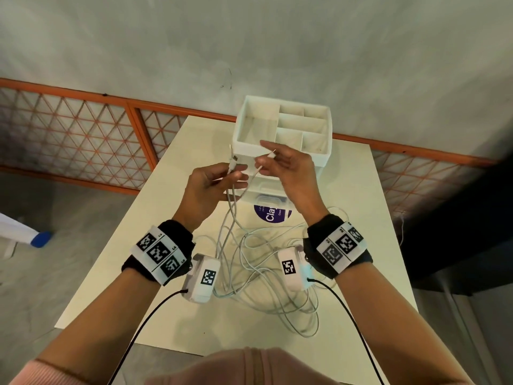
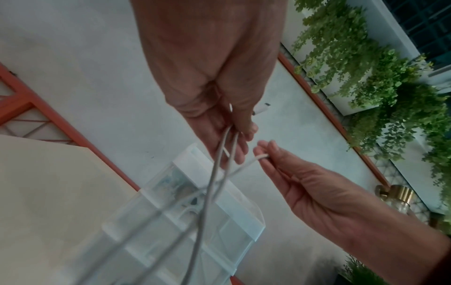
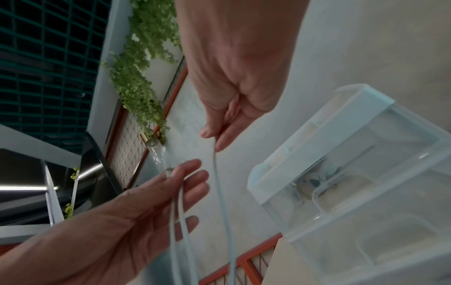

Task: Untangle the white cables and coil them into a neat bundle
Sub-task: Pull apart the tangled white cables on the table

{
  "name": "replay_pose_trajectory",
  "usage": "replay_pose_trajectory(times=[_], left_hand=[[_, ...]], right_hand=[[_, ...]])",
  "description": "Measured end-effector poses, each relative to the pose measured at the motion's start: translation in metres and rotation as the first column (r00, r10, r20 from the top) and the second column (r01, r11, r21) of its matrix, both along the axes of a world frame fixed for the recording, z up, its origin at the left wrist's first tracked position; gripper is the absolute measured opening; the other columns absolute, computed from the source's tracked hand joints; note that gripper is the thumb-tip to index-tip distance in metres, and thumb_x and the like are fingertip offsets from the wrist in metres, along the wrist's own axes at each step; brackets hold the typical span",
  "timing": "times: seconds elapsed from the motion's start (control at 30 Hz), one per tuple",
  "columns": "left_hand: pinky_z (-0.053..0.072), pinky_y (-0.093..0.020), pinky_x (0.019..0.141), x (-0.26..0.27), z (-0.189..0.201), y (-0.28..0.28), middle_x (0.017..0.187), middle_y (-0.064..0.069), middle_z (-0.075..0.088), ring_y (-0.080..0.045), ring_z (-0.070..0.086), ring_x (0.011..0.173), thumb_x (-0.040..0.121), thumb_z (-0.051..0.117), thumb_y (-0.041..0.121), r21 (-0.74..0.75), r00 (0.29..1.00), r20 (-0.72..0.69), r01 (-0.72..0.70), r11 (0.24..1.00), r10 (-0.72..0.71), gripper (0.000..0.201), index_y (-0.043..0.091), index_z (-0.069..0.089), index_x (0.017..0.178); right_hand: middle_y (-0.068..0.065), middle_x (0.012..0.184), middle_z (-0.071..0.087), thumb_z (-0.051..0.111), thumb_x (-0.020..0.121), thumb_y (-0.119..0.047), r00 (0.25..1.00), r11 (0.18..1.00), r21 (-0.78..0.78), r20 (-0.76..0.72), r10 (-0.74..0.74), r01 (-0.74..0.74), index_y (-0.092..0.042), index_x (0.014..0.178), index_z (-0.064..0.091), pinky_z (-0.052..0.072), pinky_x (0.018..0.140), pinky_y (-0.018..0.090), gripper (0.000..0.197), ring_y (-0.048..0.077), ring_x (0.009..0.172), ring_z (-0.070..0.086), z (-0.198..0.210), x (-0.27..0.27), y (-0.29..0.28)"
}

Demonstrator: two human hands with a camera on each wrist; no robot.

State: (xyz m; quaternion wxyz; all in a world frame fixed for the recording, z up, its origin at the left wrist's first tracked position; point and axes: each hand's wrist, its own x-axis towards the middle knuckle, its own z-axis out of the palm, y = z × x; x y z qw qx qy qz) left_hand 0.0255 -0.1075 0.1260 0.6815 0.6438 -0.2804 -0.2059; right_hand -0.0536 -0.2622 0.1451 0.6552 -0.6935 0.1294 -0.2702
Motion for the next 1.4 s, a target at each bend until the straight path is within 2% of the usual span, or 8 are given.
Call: replay_pose_trajectory(times=[0.27,0.43,0.63,0.77,1.0,1.17,1.23,1.4], left_hand=[[0.048,-0.017,0.085,0.003,0.004,0.005,0.091,0.015,0.074,-0.001,0.065,0.095,0.093,0.055,0.003,-0.040,0.968,0.250,0.001,0.999,0.009,0.021,0.003,0.065,0.110],[0.059,-0.040,0.077,0.003,0.000,-0.005,0.103,0.002,0.060,-0.025,0.067,0.099,0.092,0.056,0.003,-0.107,0.977,0.196,-0.069,0.992,0.089,0.022,0.012,0.064,0.111],[0.054,-0.024,0.063,0.001,0.006,-0.010,0.092,-0.003,0.069,-0.016,0.064,0.079,0.093,0.056,0.005,-0.038,0.960,0.277,-0.033,0.999,0.042,0.017,0.016,0.065,0.101],[0.056,-0.029,0.069,0.002,0.021,-0.009,0.084,0.004,0.067,-0.013,0.066,0.080,0.096,0.051,0.007,-0.109,0.952,0.294,-0.053,0.993,0.083,0.016,0.011,0.061,0.107],[0.040,-0.017,0.055,0.026,0.042,-0.002,0.078,0.001,0.054,-0.003,0.057,0.063,0.101,0.039,0.009,-0.291,0.926,0.266,-0.187,0.938,0.267,0.019,0.006,0.054,0.112],[0.045,-0.018,0.061,0.060,0.037,0.019,0.080,0.001,0.055,-0.006,0.047,0.063,0.100,0.036,0.010,-0.325,0.875,0.142,-0.401,0.856,0.464,0.020,0.009,0.054,0.109],[0.049,-0.030,0.074,0.064,0.031,0.022,0.092,-0.014,0.057,-0.019,0.051,0.072,0.100,0.040,0.019,-0.236,0.867,0.203,-0.408,0.882,0.455,0.028,0.000,0.049,0.119],[0.036,-0.014,0.066,0.033,0.017,0.006,0.092,0.010,0.045,0.007,0.046,0.078,0.065,0.065,0.067,0.318,0.757,0.648,-0.173,0.932,-0.080,0.052,0.035,0.065,0.105]], right_hand=[[0.020,0.081,0.072,0.072,0.080,-0.004,1.000,1.000,0.024,-0.015,-0.013,0.013,-0.003,0.094,0.060,0.059,0.065,0.026,0.019,0.018,0.068,0.072,0.014,0.002,-0.001],[0.019,0.088,0.071,0.066,0.086,-0.008,0.999,0.999,-0.007,0.003,0.035,-0.035,-0.009,0.096,0.071,0.059,0.069,0.027,0.011,0.024,0.079,0.074,0.017,0.015,0.012],[0.002,0.096,0.069,0.057,0.094,-0.022,1.000,0.991,-0.136,-0.029,0.006,-0.010,-0.013,0.127,0.059,0.057,0.087,0.032,0.034,0.012,0.085,0.071,0.011,0.017,0.014],[0.004,0.116,0.061,0.069,0.084,-0.030,0.892,0.914,-0.003,-0.223,0.394,-0.405,-0.017,0.147,0.018,0.052,0.094,0.023,0.082,0.009,0.104,0.063,-0.013,0.013,0.025],[0.002,0.062,0.064,0.054,0.096,-0.022,0.713,0.813,-0.073,-0.529,0.460,-0.578,-0.005,0.093,0.066,0.049,0.071,0.037,0.022,0.013,0.056,0.063,-0.071,-0.001,0.018],[0.002,0.074,0.064,0.057,0.094,-0.017,0.644,0.792,-0.073,-0.629,0.436,-0.607,-0.004,0.091,0.063,0.045,0.070,0.011,0.015,0.000,0.063,0.062,-0.070,-0.031,-0.025],[0.011,0.077,0.062,0.058,0.094,-0.013,0.664,0.800,-0.084,-0.614,0.428,-0.594,0.002,0.089,0.061,0.043,0.072,0.007,0.015,-0.005,0.069,0.062,-0.062,-0.037,-0.036],[0.008,0.071,0.066,0.057,0.094,-0.014,0.778,0.829,-0.202,-0.511,0.366,-0.522,-0.006,0.087,0.058,0.043,0.062,0.013,0.011,0.006,0.061,0.061,-0.011,-0.030,-0.033]])
